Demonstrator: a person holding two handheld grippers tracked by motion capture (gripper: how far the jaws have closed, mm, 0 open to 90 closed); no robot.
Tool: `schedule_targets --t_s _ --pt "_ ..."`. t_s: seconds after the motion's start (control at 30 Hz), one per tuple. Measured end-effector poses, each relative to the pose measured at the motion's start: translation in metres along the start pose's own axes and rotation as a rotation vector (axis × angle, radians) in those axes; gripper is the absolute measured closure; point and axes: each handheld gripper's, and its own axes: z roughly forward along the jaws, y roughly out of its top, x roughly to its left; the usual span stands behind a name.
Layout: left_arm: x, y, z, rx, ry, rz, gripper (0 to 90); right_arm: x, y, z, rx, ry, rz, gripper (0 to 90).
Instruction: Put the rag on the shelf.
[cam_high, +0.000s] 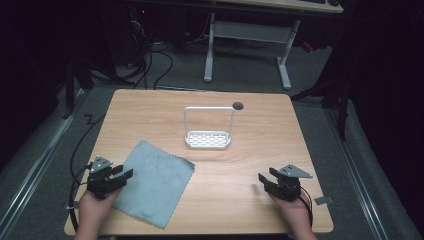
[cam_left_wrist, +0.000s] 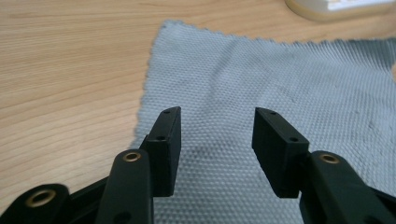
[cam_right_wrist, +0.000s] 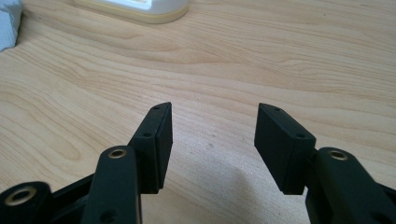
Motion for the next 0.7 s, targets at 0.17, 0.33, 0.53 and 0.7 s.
schedule_targets --t_s 0.17,0.33,0.53,0.7 --pt "-0.004 0.001 0.004 0.006 -0.009 0.014 53.0 0.001 -0.001 0.001 0.007 0.004 0.001 47.2" --pt "-0.001 0.0 0.003 -0.007 -0.023 -0.008 52.2 -0.003 -0.001 -0.002 -0.004 0.001 0.019 47.2" --pt "-0.014 0.002 -0.003 0.033 -0.119 0.036 86.7 -0.003 -0.001 -0.001 -0.004 0.004 0.029 47.4" --pt "-0.032 -0.001 0.008 0.133 -0.121 0.1 90.0 -0.002 -0.001 -0.003 -0.01 0.008 0.029 47.4"
